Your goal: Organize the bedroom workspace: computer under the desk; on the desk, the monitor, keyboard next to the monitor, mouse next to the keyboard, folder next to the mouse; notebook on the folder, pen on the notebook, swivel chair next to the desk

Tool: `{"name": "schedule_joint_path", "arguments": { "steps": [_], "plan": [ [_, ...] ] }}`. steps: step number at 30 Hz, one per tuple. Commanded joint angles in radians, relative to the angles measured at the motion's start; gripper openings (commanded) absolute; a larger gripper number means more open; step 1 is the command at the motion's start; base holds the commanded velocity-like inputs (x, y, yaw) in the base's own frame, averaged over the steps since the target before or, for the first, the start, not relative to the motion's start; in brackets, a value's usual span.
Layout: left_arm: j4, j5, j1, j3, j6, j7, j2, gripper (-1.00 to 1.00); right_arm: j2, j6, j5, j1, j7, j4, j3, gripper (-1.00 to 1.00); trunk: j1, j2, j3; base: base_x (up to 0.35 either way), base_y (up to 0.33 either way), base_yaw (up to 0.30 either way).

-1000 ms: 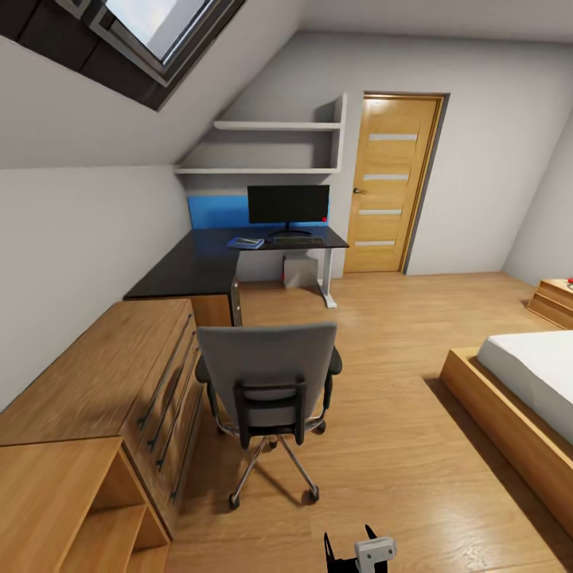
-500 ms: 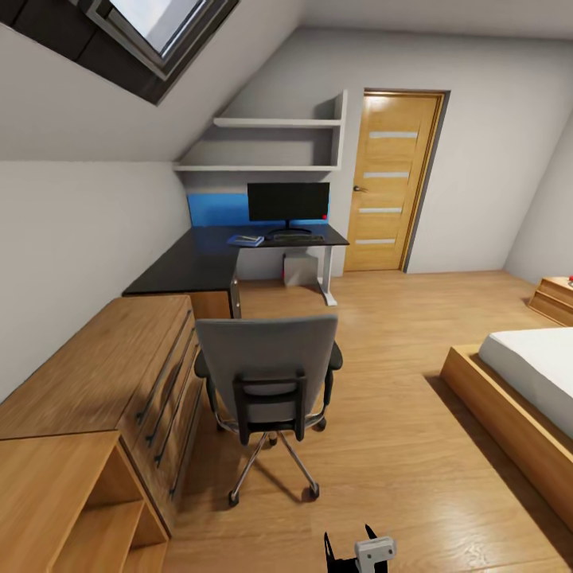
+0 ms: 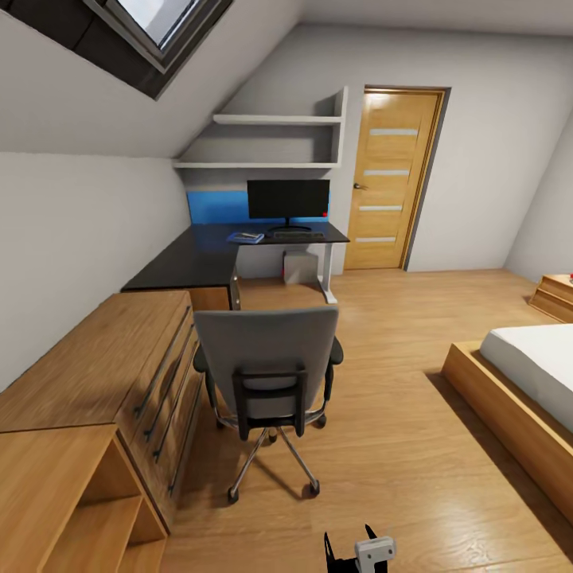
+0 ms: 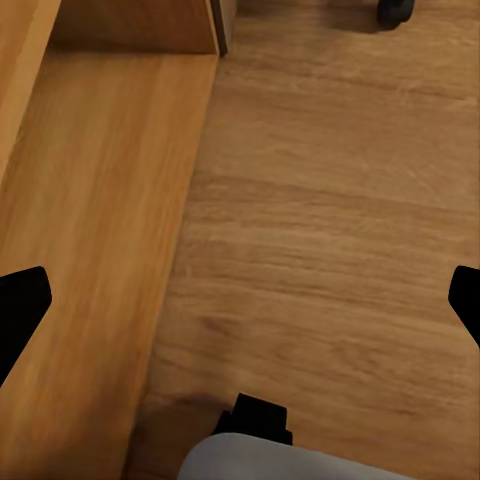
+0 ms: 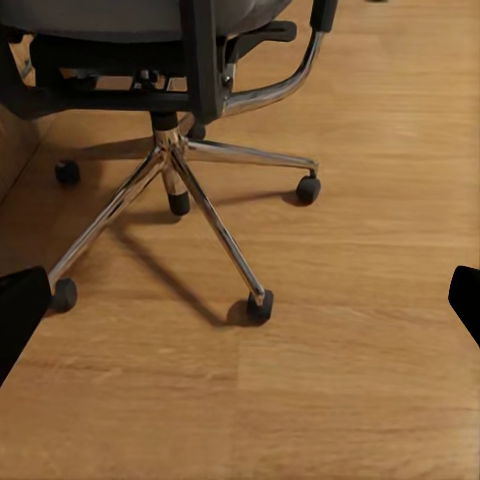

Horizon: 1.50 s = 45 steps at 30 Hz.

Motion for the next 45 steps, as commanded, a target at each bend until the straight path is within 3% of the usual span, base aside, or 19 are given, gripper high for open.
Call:
{"name": "schedule_joint_path", "arguments": {
  "steps": [1,35,36,41,45],
  "plan": [
    [0.0,0.005,-0.001,-0.003,-0.003,0.003,0.0,1.0,0.0,-0.001,0.001,-0.001,-0.01,0.0,0.009,1.0,0.004,-0.008,-0.004,0.0,0.0,0.0],
    [-0.018,0.007,-0.001,-0.003,-0.003,0.003,0.001,1.0,0.0,-0.003,0.003,0.0,-0.009,0.0,0.009,1.0,0.134,-0.246,-0.111,0.0,0.0,0.0],
    [-0.178,0.007,-0.001,-0.003,0.007,0.006,-0.007,1.0,0.003,-0.005,0.006,0.0,-0.011,-0.007,0.011,1.0,0.138,-0.253,-0.114,0.0,0.0,0.0],
    [-0.316,0.005,-0.001,-0.004,0.066,0.005,-0.028,1.0,0.004,0.005,0.003,-0.002,-0.027,-0.055,0.009,1.0,0.157,-0.288,-0.13,0.0,0.0,0.0],
    [-0.444,0.003,-0.045,-0.004,0.291,0.036,-0.055,1.0,0.0,0.155,0.001,-0.018,-0.097,-0.169,0.005,1.0,0.173,-0.316,-0.142,0.0,0.0,0.0]
  ]
}}
